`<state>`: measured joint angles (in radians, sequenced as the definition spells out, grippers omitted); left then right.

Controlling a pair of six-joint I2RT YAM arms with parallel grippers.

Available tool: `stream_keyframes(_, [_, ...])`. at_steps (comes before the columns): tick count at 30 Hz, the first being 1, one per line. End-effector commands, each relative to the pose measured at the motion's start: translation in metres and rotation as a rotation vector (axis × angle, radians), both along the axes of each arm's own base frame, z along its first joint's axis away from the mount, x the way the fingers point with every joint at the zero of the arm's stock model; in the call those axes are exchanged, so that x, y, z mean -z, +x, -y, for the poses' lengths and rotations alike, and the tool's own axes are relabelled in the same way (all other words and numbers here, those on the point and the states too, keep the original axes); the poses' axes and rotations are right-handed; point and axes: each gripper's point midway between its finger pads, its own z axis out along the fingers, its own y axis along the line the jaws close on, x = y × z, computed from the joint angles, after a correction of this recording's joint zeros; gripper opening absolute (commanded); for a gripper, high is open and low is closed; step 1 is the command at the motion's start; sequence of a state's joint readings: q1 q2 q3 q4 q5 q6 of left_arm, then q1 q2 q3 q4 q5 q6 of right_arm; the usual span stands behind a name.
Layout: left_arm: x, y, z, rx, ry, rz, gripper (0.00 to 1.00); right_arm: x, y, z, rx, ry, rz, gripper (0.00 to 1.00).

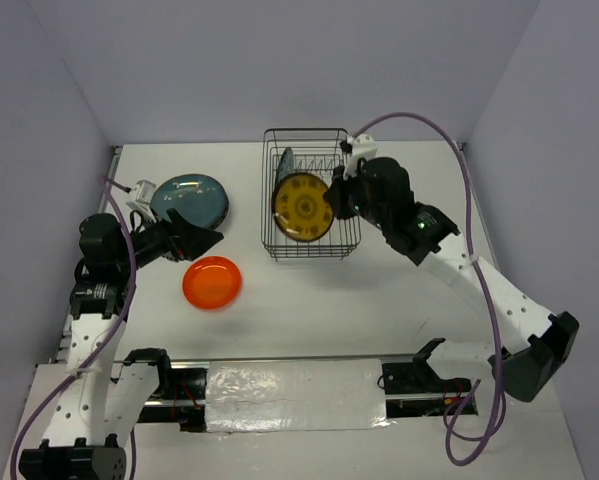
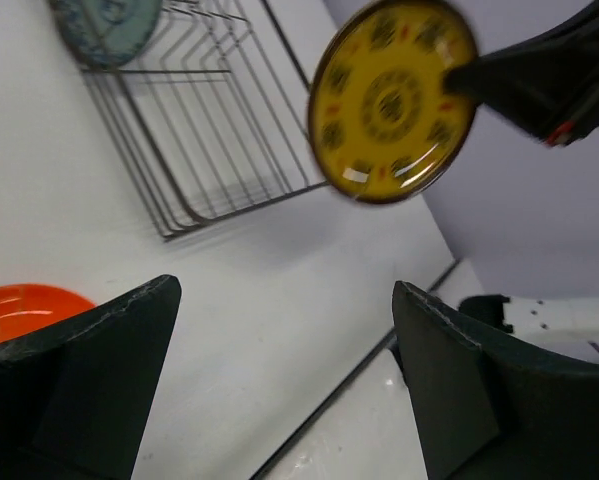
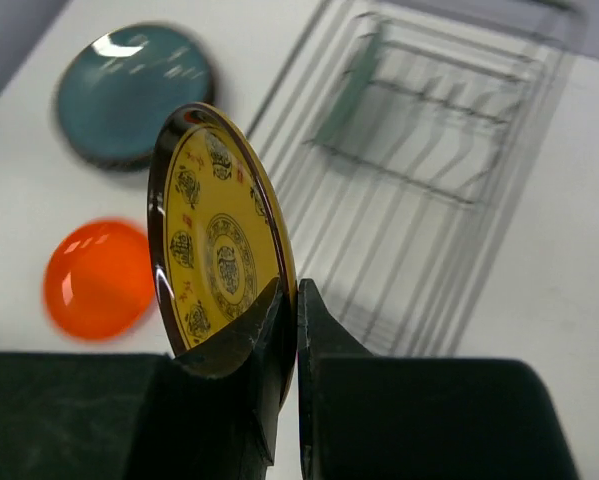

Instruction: Unload the plates from the dish rack

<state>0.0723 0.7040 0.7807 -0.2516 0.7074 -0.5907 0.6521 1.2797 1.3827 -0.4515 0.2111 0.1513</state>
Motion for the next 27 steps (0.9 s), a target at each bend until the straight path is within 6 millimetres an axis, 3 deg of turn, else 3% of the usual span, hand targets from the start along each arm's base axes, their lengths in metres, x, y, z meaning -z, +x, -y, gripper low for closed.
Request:
stream_keyframes(1, [-0.032, -0.017, 0.030, 0.248, -0.078, 0.100, 1.00, -0.017, -0.053, -0.058, -0.389, 0.243, 0.035, 0.00])
stream_keyframes(3, [-0.029, -0.014, 0.032, 0.262, -0.085, 0.077, 1.00, -0.030, -0.069, -0.065, -0.458, 0.322, 0.067, 0.00])
stream_keyframes(4, [-0.026, -0.013, 0.037, 0.280, -0.090, 0.064, 1.00, -0.020, -0.078, -0.071, -0.489, 0.345, 0.035, 0.00])
stream_keyframes(11, [0.015, -0.001, 0.053, 0.263, -0.052, -0.055, 0.91, -0.013, -0.086, -0.092, -0.535, 0.418, -0.019, 0.00])
stream_keyframes(13, [0.023, 0.001, 0.058, 0.266, -0.046, -0.082, 0.83, -0.006, -0.085, -0.097, -0.540, 0.425, -0.048, 0.00])
stream_keyframes(16, [0.027, 0.003, 0.062, 0.272, -0.047, -0.087, 0.65, -0.008, -0.087, -0.107, -0.568, 0.458, -0.058, 0.00])
stream_keyframes(20, [0.016, 0.007, 0.060, 0.235, -0.063, -0.054, 0.17, 0.009, -0.082, -0.116, -0.550, 0.458, -0.111, 0.00])
stream_keyframes(21, [0.015, 0.009, 0.058, 0.212, -0.060, -0.056, 0.00, 0.013, -0.081, -0.117, -0.543, 0.457, -0.121, 0.00])
stream_keyframes(22, [0.015, 0.009, 0.054, 0.180, -0.055, -0.073, 0.00, 0.017, -0.079, -0.116, -0.528, 0.457, -0.131, 0.01])
stream_keyframes(24, [0.018, 0.017, 0.041, 0.062, -0.045, -0.094, 0.00, 0.025, -0.079, -0.116, -0.520, 0.448, -0.146, 0.13])
stream_keyframes(25, [0.027, 0.016, 0.035, 0.011, -0.038, -0.146, 0.00, 0.029, -0.076, -0.115, -0.503, 0.443, -0.149, 0.25])
stream_keyframes(26, [0.035, 0.025, 0.020, -0.109, -0.024, -0.180, 0.00, 0.030, -0.074, -0.112, -0.484, 0.438, -0.149, 0.51])
stream_keyframes(27, [0.041, 0.025, 0.009, -0.186, -0.009, -0.212, 0.00, 0.035, -0.074, -0.107, -0.462, 0.424, -0.158, 0.56])
